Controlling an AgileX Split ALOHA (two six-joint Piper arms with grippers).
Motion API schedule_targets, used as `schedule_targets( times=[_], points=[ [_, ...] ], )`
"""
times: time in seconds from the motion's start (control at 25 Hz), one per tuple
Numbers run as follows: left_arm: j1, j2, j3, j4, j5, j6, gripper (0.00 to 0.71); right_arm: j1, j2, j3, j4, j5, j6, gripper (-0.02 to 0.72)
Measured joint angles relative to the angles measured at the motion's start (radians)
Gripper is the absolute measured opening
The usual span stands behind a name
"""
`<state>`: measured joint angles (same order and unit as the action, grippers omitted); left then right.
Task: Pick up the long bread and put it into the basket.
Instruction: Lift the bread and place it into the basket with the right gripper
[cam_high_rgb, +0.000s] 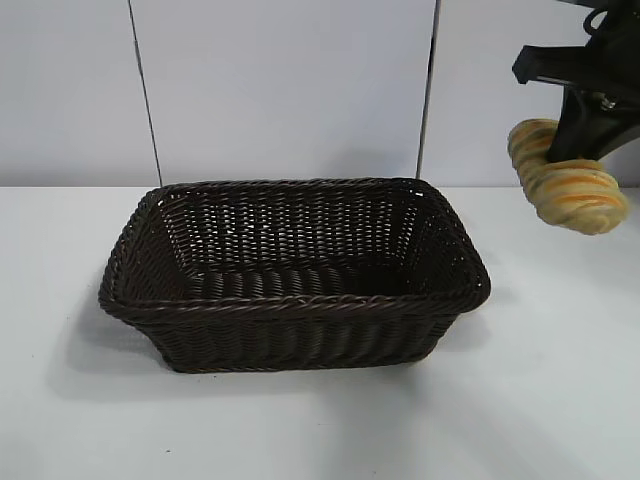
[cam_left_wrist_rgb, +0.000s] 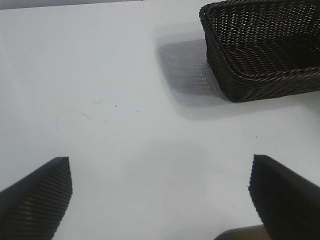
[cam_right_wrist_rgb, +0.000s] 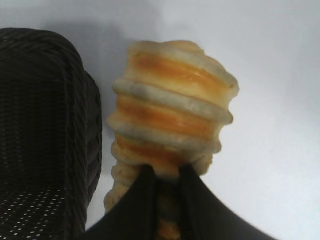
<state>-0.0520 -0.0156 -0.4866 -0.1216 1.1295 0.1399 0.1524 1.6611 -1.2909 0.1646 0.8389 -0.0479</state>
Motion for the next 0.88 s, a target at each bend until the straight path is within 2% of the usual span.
schedule_targets(
  times=[0.2,0.28,0.36,0.4,0.48,0.6,0.72,0.8,0.88],
  points=[
    [0.0,0.0,0.0,0.0,0.0,0.0,0.694,0.168,0.008,-0.013,0.008,-0.06,0.074,0.043],
    [0.0,0.0,0.0,0.0,0.0,0.0,0.694,0.229,0.041,-0.051,0.005,-0.058,0.078,0.043],
    [0.0,0.0,0.0,0.0,0.0,0.0,0.694,0.272,0.089,-0.107,-0.021,-0.04,0.041,0.043],
    [0.0,0.0,0.0,0.0,0.0,0.0,0.694,0.291,0.118,-0.141,-0.037,-0.026,-0.011,0.043],
    [0.0,0.0,0.0,0.0,0.0,0.0,0.694,0.319,0.169,-0.203,-0.068,-0.003,-0.181,0.043],
    [0.0,0.0,0.0,0.0,0.0,0.0,0.694,0.357,0.23,-0.254,-0.079,0.015,-0.57,0.043],
    [0.0,0.0,0.0,0.0,0.0,0.0,0.694,0.376,0.27,-0.264,-0.071,-0.002,-0.88,0.043],
    [0.0,0.0,0.0,0.0,0.0,0.0,0.694,0.376,0.299,-0.264,-0.036,-0.031,-0.978,0.043],
    [0.0,0.0,0.0,0.0,0.0,0.0,0.694,0.376,0.336,-0.264,-0.009,-0.07,-1.017,0.043]
  ],
)
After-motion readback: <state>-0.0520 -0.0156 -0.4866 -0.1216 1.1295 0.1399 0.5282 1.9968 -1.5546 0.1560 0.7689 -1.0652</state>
